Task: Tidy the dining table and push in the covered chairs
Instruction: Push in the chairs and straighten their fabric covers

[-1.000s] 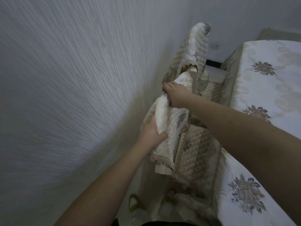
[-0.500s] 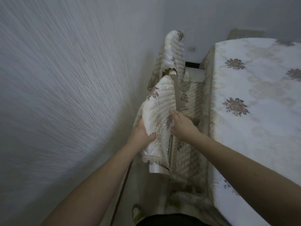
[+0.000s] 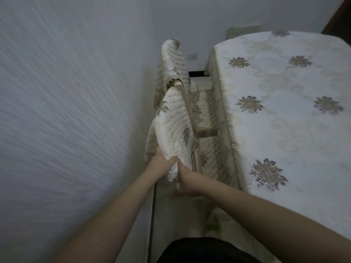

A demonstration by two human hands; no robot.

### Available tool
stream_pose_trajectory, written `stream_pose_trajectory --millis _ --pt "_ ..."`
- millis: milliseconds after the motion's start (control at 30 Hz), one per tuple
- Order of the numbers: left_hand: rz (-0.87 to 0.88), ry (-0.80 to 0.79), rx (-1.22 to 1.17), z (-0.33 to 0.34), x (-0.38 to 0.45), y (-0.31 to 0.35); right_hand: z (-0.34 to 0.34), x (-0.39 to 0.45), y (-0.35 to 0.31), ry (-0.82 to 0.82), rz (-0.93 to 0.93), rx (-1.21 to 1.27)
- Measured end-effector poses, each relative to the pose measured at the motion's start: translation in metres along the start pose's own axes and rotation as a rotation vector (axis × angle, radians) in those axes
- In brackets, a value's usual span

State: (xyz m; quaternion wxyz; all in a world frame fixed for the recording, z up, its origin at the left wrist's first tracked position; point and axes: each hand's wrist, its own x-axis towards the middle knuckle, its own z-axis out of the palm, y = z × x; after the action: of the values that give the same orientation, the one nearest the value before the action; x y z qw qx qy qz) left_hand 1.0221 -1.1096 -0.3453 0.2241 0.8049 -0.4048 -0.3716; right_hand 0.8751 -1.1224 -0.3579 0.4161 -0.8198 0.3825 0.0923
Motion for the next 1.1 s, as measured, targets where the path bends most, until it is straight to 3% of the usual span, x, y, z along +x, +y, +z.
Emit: stream_pose_trajectory --millis 467,733,1100 --pt "0.025 -0.023 0.009 -0.018 0.021 0.009 0.003 0.001 -0.017 0.136 0.081 0.08" --pt "0.039 -0.048 0.052 -0.021 0.019 0.008 0.01 0.003 -0.019 0.241 0.105 0.0" --pt "0.026 -0.082 0.061 -0.015 0.017 0.006 0.023 0.0 -0.016 0.276 0.133 0.052"
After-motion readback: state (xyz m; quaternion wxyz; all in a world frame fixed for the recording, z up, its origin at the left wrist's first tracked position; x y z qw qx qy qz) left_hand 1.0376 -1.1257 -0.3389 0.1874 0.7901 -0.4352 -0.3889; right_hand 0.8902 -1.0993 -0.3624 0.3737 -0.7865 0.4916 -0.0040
